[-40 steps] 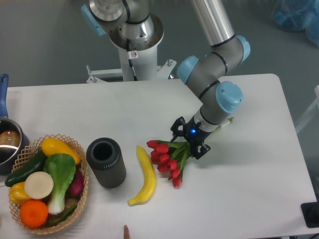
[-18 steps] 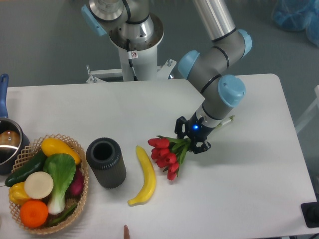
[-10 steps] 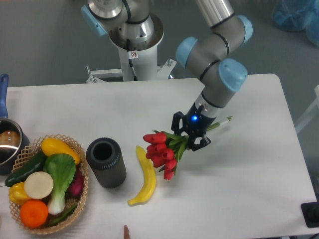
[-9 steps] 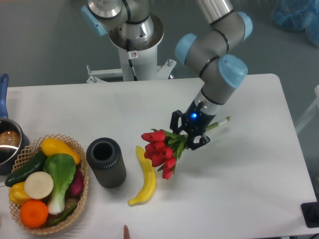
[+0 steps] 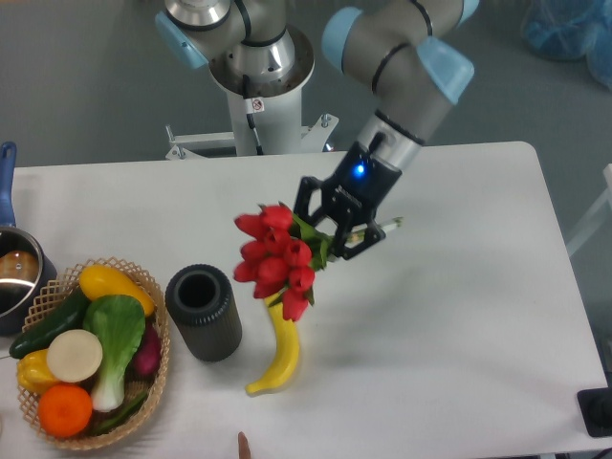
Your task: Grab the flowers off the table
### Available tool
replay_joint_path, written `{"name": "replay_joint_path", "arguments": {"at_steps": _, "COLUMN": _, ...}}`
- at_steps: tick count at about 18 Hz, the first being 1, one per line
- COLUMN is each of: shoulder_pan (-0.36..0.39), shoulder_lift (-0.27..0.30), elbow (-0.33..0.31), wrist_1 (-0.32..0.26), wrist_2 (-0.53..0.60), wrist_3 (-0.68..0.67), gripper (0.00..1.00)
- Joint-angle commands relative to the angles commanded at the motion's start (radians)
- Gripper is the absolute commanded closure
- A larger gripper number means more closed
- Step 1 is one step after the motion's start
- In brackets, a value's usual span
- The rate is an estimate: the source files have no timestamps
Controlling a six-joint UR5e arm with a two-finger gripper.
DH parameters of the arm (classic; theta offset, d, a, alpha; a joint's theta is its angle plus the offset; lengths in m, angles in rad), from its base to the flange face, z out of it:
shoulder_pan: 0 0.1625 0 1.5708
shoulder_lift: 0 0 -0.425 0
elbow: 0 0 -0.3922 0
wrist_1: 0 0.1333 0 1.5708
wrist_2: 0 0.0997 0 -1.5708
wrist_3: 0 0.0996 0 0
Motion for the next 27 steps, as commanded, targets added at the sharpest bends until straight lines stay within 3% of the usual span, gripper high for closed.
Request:
{"name": "replay_joint_path", "arguments": {"at_steps": 5, "shoulder_pan": -0.002, "shoulder_lift": 0.011, "elbow": -0.009, "wrist_1": 0.003, "wrist_2": -0.149, "wrist_3": -0.066, "gripper": 0.56}}
{"name": "replay_joint_path", "arguments": {"at_steps": 18, "shoulder_pan": -0.015, "shoulder_lift": -0.002, "elbow": 0.008, "wrist_1": 0.008, "wrist_2": -0.152, "wrist_3": -0.072, "gripper": 0.56}}
{"name": "replay_joint_path", "arguments": {"at_steps": 27, "shoulder_pan": 0.026, "shoulder_lift": 0.008, "elbow": -0.009, "wrist_1": 0.005, "wrist_2": -0.177, "wrist_3": -0.086, "gripper": 0.56}}
